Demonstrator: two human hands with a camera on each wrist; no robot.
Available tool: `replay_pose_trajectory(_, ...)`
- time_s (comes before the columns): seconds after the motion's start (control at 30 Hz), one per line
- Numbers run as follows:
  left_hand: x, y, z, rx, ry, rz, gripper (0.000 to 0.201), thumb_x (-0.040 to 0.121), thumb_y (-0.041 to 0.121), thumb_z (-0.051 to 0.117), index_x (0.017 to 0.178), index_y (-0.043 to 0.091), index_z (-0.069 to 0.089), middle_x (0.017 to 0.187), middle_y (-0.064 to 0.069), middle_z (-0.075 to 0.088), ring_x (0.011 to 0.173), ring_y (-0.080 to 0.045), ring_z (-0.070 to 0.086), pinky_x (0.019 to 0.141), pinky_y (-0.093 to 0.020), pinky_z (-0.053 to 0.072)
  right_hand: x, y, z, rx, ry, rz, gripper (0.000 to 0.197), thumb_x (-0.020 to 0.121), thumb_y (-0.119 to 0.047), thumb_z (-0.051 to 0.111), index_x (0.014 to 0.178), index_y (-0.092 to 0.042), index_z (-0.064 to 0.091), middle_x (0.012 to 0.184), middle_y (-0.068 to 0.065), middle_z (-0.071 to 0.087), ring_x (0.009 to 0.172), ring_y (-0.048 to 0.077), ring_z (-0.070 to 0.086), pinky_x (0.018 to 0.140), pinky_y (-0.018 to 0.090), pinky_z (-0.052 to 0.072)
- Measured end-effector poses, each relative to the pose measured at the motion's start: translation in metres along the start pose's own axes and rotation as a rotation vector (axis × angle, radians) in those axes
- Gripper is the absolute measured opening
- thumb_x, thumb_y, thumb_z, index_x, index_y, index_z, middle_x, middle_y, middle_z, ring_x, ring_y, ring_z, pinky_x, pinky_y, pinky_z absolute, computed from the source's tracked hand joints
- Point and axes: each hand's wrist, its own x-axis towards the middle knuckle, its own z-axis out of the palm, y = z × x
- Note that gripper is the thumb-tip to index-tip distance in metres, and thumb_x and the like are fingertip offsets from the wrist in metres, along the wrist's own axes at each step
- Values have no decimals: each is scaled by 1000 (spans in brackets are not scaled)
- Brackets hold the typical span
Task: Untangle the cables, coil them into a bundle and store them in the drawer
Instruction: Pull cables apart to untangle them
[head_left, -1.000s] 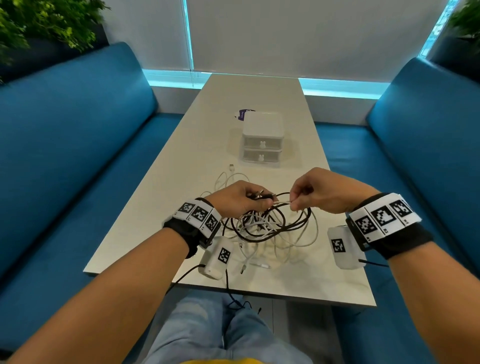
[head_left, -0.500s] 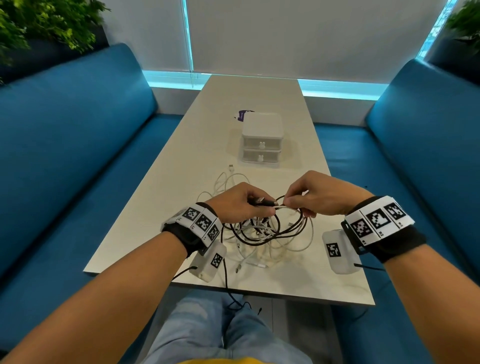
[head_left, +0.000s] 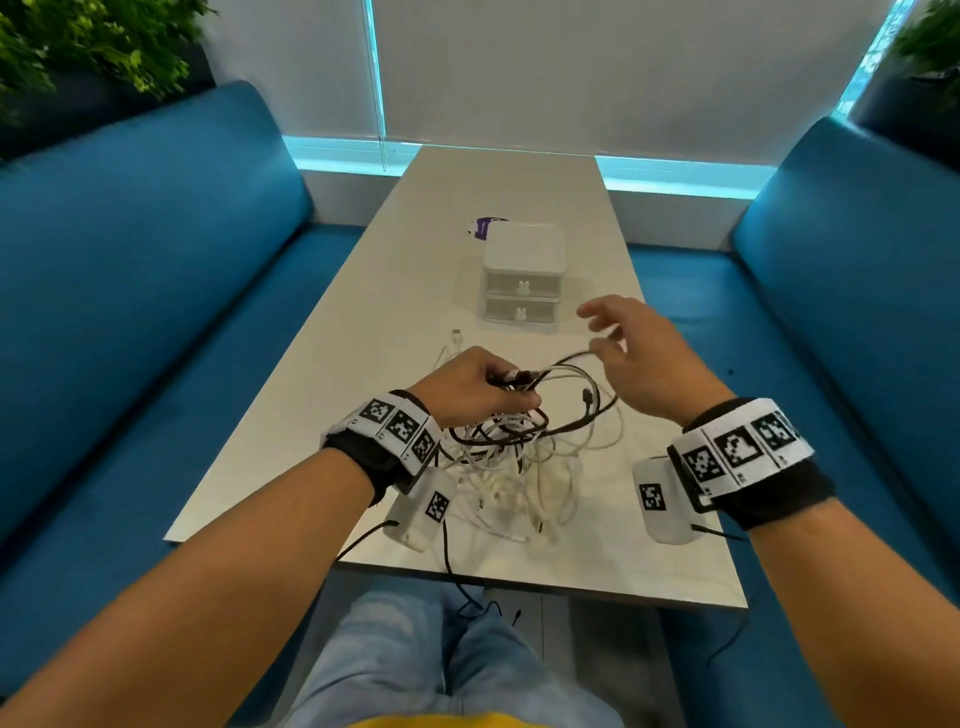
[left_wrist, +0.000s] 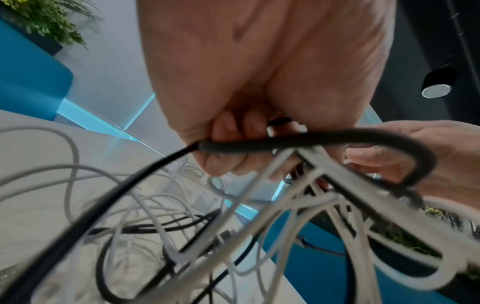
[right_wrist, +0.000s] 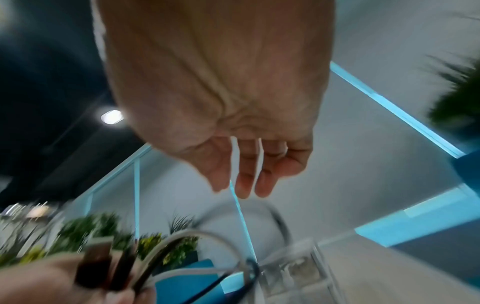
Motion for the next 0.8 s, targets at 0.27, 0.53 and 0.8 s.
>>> replay_pose_trajectory(0.27, 0, -1, 3, -67, 8, 59, 31, 82, 30, 75, 83, 0, 70, 66, -13, 50, 63, -18, 42, 64, -30, 32, 6, -21, -5, -254, -240, -131, 19, 94, -19, 56, 101, -23, 73, 102, -5, 69, 97, 16, 60, 86, 31, 45)
replay_pose_trajectory(0.53, -4, -16, 1, 1, -77, 6, 16, 82, 33, 74, 84, 18, 76, 74, -9, 68, 70, -18, 52, 71, -34, 40, 16, -9, -34, 146, 165, -23, 20, 92, -12, 58, 83, -24, 71, 79, -3, 67, 79, 19, 61, 83, 35, 53)
replay_pose_trajectory(0.8, -1, -1, 6, -13, -14, -11, 33, 85, 28, 73, 52, 28, 66, 63, -5, 44, 63, -19, 39, 64, -31, 30, 6, -16, -20, -290, 19, -86, 50, 95, -14, 53, 140, -32, 43, 144, 1, 39, 131, 23, 39, 109, 43, 30)
